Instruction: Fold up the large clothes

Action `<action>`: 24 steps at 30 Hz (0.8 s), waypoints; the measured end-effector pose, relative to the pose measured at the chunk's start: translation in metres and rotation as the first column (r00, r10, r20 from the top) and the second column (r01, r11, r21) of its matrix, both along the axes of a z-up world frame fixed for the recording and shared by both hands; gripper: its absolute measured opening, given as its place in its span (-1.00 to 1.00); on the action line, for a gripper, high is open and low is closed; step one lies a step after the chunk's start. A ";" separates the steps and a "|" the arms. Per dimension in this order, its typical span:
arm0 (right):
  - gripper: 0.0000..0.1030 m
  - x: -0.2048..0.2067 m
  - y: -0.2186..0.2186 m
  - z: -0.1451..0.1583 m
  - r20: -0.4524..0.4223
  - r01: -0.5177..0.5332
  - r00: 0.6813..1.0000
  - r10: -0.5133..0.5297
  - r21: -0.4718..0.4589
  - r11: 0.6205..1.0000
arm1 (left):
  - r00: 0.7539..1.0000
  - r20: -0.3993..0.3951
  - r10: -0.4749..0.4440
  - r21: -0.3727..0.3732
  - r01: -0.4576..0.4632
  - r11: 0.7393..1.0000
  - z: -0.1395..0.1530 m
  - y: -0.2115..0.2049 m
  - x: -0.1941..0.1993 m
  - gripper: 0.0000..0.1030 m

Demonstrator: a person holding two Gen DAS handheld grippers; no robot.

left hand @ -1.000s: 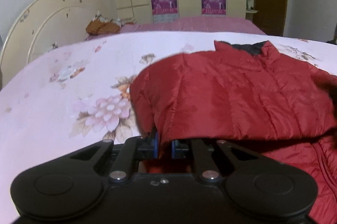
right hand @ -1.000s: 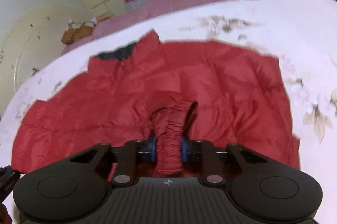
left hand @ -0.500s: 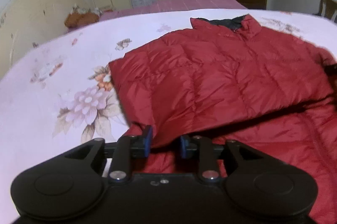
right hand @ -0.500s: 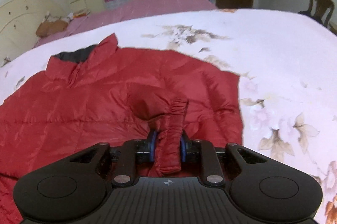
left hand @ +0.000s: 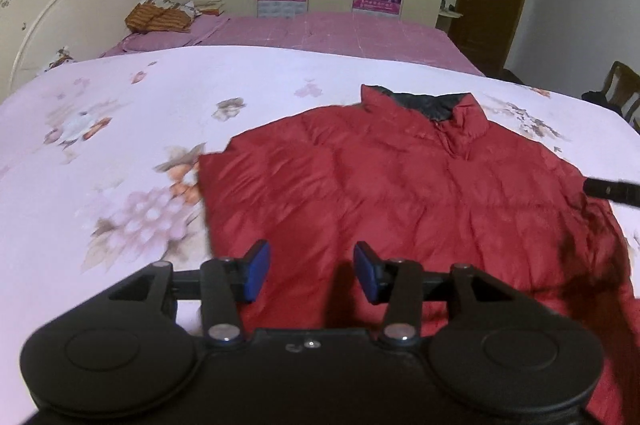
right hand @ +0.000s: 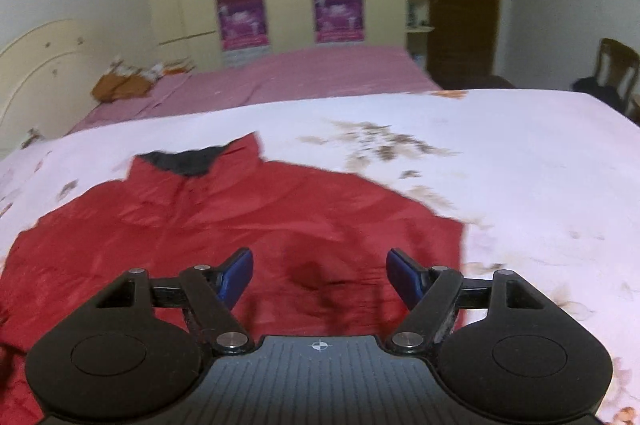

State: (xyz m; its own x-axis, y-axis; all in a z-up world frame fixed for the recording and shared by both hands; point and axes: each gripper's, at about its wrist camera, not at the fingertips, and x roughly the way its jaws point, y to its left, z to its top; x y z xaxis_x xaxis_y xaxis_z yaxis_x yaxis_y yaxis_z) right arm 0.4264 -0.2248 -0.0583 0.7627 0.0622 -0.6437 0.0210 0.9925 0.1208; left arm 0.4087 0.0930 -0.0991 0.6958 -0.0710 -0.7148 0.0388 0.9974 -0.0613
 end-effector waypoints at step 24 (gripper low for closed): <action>0.42 0.034 0.009 -0.047 -0.097 -0.013 0.995 0.007 -0.066 0.998 | 0.997 -0.066 0.041 0.039 -0.039 0.998 -0.039 -0.017 0.058 0.14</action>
State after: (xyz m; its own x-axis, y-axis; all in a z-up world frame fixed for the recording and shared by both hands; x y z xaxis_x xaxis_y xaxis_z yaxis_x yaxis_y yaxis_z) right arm 0.4609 -0.2157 -0.1048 0.6966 0.0239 -0.7171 0.0195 0.9984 0.0522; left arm 0.4665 0.0758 -0.1383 0.6480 -0.0160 -0.7615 -0.0041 0.9997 -0.0244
